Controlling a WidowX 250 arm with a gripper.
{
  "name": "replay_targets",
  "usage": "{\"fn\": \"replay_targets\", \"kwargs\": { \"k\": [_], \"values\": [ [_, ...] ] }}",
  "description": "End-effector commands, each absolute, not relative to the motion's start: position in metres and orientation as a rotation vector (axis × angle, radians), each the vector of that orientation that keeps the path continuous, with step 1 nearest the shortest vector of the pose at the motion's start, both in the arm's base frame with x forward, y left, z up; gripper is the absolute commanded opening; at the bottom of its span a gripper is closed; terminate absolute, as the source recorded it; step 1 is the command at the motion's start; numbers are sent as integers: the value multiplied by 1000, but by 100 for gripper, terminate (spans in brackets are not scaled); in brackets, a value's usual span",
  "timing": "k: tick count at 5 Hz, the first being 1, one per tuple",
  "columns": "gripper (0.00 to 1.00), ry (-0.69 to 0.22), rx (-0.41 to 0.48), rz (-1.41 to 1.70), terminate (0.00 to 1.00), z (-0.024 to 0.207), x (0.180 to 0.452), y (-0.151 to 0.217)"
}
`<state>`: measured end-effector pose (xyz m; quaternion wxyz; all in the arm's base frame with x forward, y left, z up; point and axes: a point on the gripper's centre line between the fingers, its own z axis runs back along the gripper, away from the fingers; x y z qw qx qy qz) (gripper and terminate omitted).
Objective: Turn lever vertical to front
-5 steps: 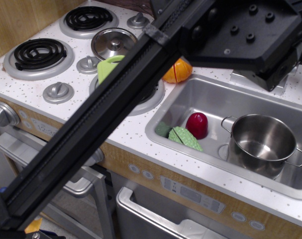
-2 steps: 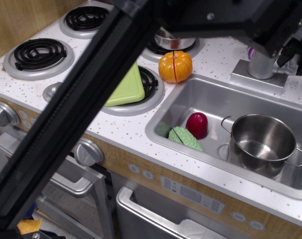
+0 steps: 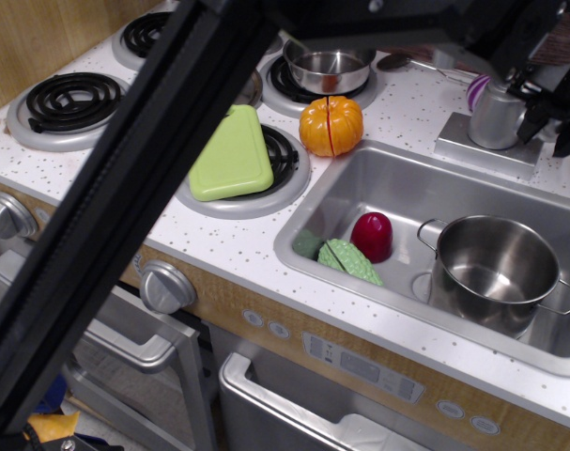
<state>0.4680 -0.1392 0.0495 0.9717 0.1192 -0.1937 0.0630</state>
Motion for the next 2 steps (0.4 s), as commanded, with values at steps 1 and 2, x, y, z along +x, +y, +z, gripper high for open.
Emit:
{"fn": "replay_targets", "kwargs": {
  "k": [1, 2],
  "values": [
    [0, -495, 176, 176, 0, 90, 474, -136],
    [0, -503, 167, 176, 100, 81, 476, -136]
  ]
}}
